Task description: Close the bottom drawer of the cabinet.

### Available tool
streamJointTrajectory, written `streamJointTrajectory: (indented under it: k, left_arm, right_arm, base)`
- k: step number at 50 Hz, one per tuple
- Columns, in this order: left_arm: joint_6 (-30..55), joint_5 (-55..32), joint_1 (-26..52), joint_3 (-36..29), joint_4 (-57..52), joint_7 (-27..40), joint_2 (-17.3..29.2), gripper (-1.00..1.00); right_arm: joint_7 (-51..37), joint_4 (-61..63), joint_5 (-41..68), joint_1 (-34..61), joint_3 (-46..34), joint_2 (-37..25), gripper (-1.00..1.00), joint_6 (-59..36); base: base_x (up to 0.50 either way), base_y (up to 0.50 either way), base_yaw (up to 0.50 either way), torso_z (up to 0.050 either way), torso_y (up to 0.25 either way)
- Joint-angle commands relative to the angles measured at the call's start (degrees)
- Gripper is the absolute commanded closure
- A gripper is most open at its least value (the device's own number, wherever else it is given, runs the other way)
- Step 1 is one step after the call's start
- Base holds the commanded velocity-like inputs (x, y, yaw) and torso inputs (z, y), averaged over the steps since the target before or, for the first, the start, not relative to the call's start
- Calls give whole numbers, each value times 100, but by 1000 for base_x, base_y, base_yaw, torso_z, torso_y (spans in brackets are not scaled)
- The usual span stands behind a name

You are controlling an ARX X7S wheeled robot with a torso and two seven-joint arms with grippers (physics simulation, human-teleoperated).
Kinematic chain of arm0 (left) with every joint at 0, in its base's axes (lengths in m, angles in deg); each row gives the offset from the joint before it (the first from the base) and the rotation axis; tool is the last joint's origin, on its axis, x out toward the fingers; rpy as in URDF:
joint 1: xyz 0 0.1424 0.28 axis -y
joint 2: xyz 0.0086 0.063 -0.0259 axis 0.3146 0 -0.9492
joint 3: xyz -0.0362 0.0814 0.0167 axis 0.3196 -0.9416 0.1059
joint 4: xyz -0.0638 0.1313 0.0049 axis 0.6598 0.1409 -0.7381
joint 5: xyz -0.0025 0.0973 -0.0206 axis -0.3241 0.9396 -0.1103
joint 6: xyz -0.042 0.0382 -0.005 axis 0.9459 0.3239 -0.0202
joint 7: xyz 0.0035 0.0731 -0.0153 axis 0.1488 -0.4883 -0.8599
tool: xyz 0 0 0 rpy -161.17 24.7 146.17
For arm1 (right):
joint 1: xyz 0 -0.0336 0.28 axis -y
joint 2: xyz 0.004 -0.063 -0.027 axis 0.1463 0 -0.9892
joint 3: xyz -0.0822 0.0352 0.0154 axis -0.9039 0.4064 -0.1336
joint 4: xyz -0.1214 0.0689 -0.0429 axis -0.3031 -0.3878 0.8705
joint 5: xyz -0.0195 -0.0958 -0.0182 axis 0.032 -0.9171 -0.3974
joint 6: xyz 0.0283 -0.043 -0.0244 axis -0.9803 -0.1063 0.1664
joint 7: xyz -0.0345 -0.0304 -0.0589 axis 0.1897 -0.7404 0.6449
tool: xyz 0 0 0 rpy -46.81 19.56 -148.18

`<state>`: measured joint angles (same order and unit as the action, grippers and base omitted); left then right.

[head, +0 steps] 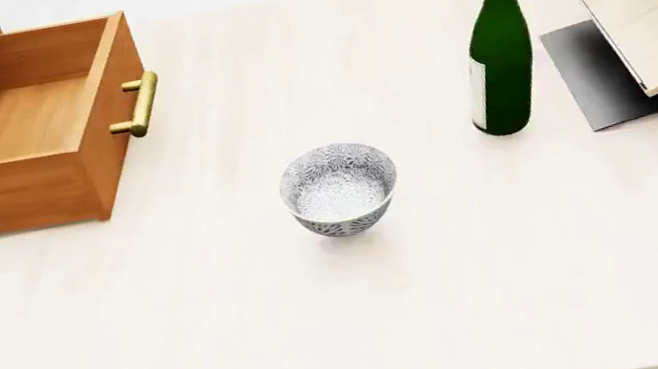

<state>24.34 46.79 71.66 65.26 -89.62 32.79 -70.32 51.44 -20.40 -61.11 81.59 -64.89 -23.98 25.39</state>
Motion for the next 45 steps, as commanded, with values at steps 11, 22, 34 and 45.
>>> streamJointTrajectory:
  k: [11, 22, 34, 45]
  left_arm:
    - [-7, -156, 22, -339, 45, 321, 266, -100]
    - [-45, -312, 33, -435, 15, 450, 351, -100]
    - [-143, 142, -173, -714, -525, 682, 561, -100]
    - [788, 939, -320, -973, -2178, 760, 860, -100]
  right_arm:
    - [-332, -121, 279, 50, -270, -249, -100, 52]
    - [-421, -79, 494, 50, -368, -338, -100, 46]
    - [-619, 300, 645, 70, -394, -458, -100, -265]
    - [-876, 2083, 903, 131, -341, -696, -100, -1507]
  base:
    - [0, 0, 0, 0, 0]
    - [0, 0, 0, 0, 0]
    - [0, 0, 0, 0, 0]
    - [0, 0, 0, 0, 0]
